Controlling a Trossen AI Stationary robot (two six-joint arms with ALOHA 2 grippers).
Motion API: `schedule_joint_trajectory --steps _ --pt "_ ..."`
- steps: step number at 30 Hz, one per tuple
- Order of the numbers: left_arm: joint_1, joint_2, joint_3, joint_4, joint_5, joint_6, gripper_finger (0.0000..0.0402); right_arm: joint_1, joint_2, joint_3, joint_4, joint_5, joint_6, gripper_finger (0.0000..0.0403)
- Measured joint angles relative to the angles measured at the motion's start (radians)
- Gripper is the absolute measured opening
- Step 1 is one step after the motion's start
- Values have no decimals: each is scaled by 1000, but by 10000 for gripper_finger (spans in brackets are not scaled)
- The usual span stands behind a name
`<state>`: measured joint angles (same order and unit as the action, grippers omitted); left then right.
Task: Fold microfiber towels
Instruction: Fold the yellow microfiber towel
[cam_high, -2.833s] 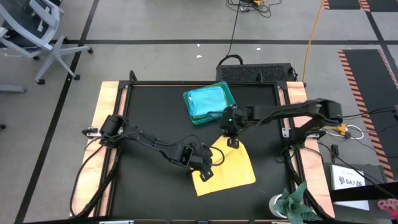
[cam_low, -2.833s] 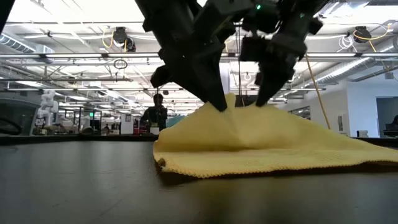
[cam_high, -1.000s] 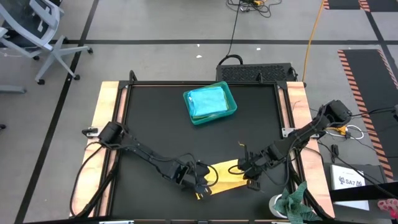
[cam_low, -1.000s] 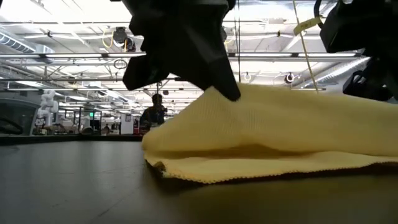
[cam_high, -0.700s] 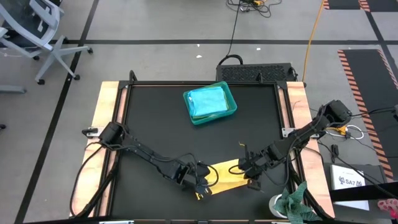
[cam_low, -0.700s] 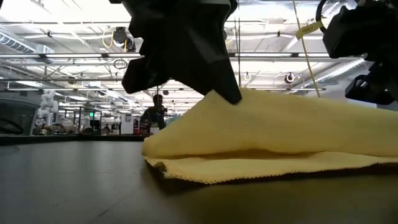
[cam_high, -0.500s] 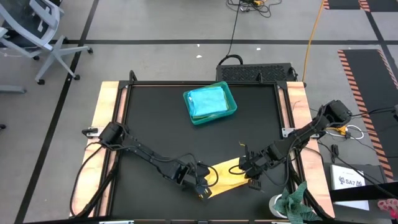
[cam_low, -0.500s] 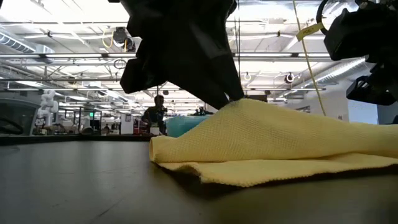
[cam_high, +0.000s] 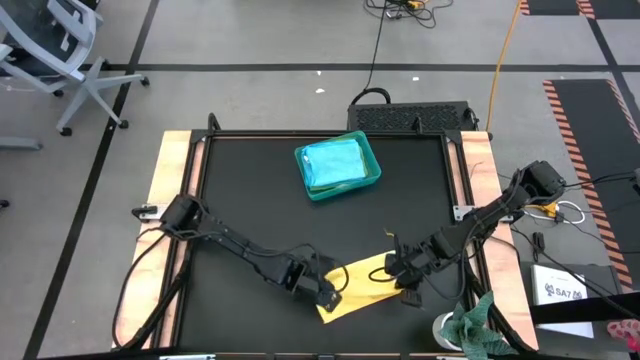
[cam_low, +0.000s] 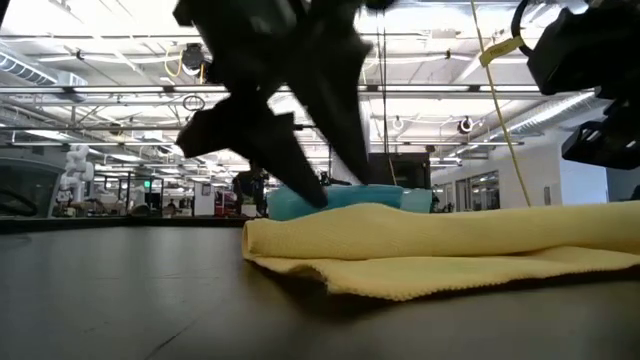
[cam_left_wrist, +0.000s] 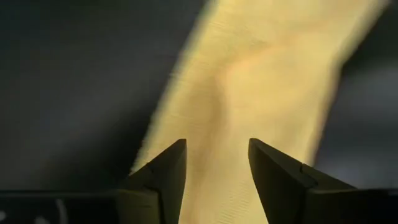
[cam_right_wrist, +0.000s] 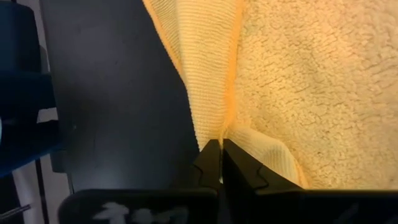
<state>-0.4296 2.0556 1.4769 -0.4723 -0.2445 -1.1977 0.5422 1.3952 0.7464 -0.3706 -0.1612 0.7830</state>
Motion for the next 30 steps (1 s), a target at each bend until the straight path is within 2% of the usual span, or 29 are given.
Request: schedule_joint_trajectory --steps 6,10,16,20,24,30 --pt "30 0 0 -43 12 -61 175 28 0 0 0 -1 2 12" --pt "32 0 0 -32 33 -44 175 47 0 0 3 -2 3 51" --pt "32 0 0 -28 33 -38 175 68 0 0 5 -62 9 121" --pt "32 0 0 -34 33 -17 175 49 0 1 4 -76 -10 148" --pt "32 0 0 -84 19 10 175 -9 0 1 5 -74 -41 150" --pt "33 0 0 -183 8 -21 175 -99 0 1 5 -71 -106 127"
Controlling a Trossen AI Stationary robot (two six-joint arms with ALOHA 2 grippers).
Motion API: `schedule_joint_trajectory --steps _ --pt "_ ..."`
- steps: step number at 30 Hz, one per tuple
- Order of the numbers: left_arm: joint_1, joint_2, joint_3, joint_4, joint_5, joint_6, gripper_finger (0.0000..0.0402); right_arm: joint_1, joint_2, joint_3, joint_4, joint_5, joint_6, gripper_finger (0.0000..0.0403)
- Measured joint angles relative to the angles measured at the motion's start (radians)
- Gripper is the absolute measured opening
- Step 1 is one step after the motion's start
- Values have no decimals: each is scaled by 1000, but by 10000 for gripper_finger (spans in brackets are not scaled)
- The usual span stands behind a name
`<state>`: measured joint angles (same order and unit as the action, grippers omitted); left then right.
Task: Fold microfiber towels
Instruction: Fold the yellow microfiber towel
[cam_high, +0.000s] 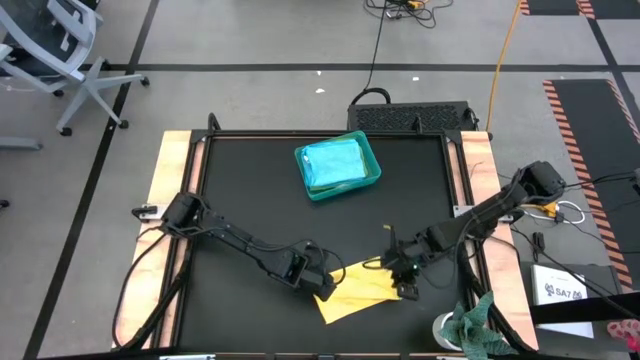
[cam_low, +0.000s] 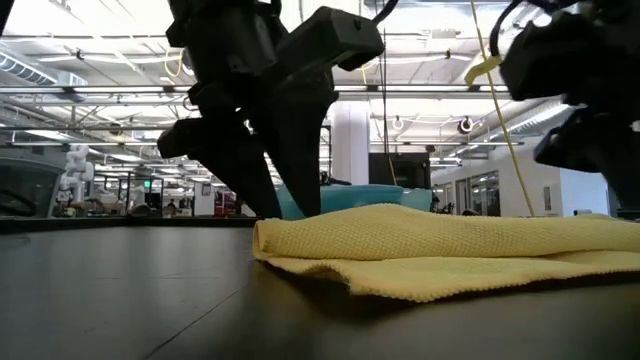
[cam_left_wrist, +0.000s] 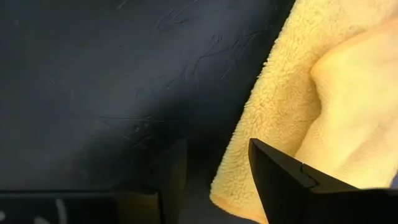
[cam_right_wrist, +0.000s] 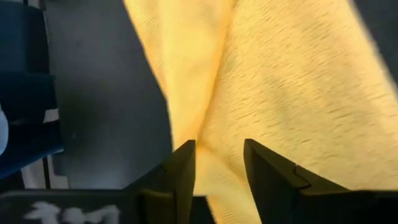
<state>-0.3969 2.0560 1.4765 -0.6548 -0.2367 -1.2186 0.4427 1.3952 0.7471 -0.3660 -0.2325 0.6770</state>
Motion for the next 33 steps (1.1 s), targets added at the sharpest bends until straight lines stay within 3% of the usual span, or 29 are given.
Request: schedule_joint_trajectory --steps 4,9,16,26,33 --pt "0 0 0 13 0 -18 175 -39 0 0 -1 0 -29 88" --pt "0 0 0 18 8 -21 175 -67 0 -25 25 -1 -74 11" --pt "0 0 0 8 8 -21 159 -89 0 -158 181 -1 4 2" --pt "0 0 0 -14 10 9 9 -103 -2 -270 356 0 69 1" --pt "15 0 0 -37 9 13 15 -181 -1 -270 372 50 -11 0"
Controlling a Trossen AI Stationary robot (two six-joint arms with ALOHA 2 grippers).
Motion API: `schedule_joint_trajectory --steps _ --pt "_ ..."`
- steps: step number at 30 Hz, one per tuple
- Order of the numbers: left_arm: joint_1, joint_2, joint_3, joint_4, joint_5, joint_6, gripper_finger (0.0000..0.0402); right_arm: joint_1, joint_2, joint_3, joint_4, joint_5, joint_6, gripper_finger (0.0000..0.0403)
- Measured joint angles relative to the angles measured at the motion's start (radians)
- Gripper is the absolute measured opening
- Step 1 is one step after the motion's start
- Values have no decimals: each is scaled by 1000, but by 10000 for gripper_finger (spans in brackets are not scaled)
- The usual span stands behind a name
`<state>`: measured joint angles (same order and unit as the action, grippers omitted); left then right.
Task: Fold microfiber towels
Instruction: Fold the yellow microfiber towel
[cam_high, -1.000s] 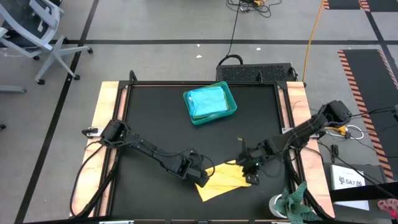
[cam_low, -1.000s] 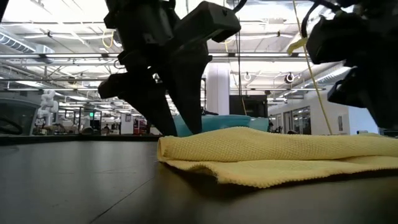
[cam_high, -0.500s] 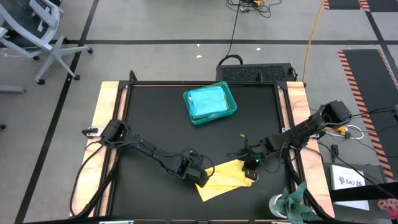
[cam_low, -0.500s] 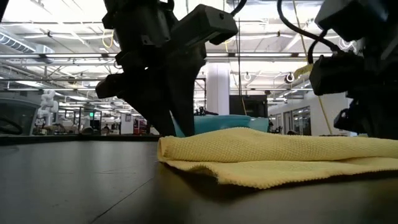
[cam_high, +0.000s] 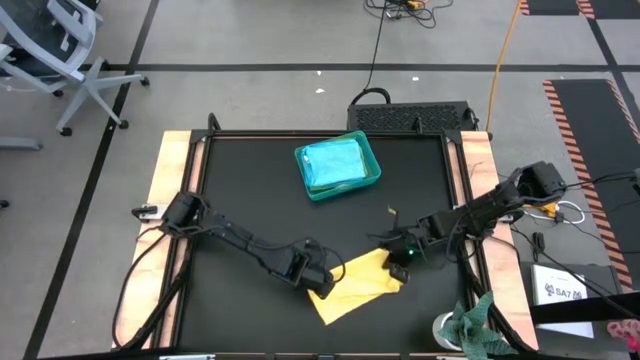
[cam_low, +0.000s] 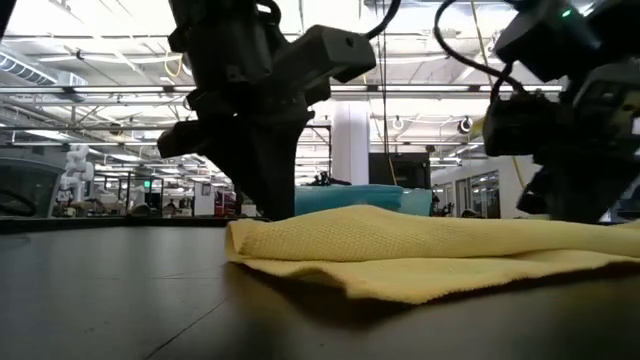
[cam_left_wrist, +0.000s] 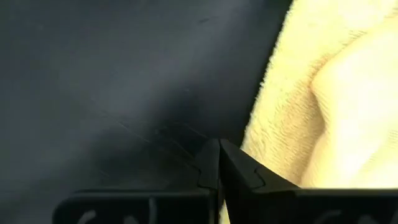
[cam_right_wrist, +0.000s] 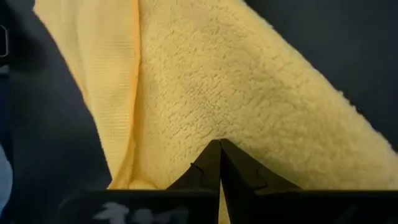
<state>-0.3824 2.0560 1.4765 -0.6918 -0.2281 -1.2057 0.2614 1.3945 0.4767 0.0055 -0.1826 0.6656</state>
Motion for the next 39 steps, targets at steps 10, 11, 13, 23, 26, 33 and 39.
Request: schedule_joint_trajectory --steps 10,11,13,23,26,33,39 --pt "42 0 0 -2 0 35 17 -187 1 -1 42 80 -175 0" --pt "46 0 0 -2 0 45 17 -205 1 -2 57 97 -193 0" --pt "56 0 0 -1 -1 66 14 -242 3 -3 91 119 -217 0" --pt "134 0 0 21 -26 176 17 -304 -24 43 285 19 -194 0" --pt "160 0 0 71 -31 244 12 -282 -48 42 273 -10 -151 0" --pt "219 0 0 285 6 462 8 -215 -97 41 104 3 -78 0" --pt "277 0 0 352 9 582 6 -167 -104 42 -7 93 -26 0"
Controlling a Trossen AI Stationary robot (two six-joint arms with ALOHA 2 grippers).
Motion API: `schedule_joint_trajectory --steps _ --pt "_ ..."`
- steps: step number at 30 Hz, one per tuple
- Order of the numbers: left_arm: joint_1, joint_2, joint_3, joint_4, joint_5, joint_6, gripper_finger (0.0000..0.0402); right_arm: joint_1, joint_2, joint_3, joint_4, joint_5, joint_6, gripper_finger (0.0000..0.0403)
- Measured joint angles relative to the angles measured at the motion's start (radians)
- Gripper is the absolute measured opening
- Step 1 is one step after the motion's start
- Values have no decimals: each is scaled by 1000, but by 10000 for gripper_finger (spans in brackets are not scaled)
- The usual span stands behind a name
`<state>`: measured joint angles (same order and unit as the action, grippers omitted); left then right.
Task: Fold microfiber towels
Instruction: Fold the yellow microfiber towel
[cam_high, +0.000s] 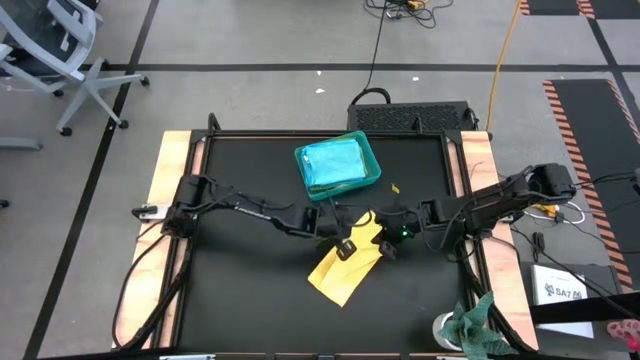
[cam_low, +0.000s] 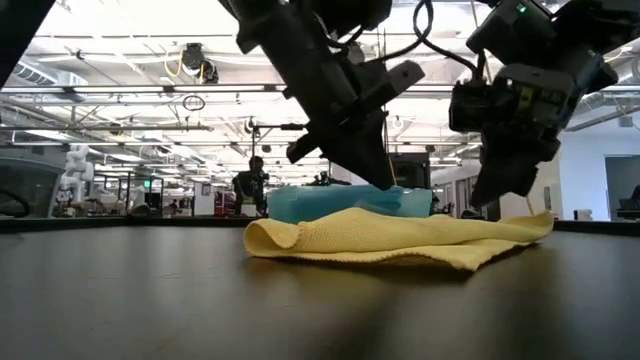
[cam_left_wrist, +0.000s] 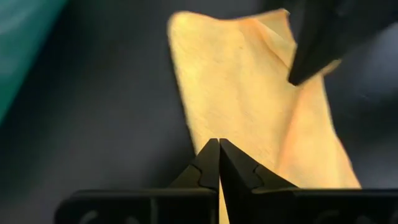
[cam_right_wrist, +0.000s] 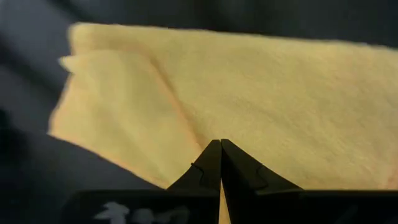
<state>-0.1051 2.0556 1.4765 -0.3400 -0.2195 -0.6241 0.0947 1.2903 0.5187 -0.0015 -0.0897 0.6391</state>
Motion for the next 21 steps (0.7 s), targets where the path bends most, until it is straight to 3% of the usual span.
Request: schedule_joint_trajectory --steps 5,12,21 --pt "40 0 0 16 6 31 6 11 -2 0 -39 44 34 0" --pt "52 9 0 81 96 94 7 12 -2 0 -41 44 57 0" --pt "31 101 0 136 142 69 3 12 -2 0 -41 43 68 0"
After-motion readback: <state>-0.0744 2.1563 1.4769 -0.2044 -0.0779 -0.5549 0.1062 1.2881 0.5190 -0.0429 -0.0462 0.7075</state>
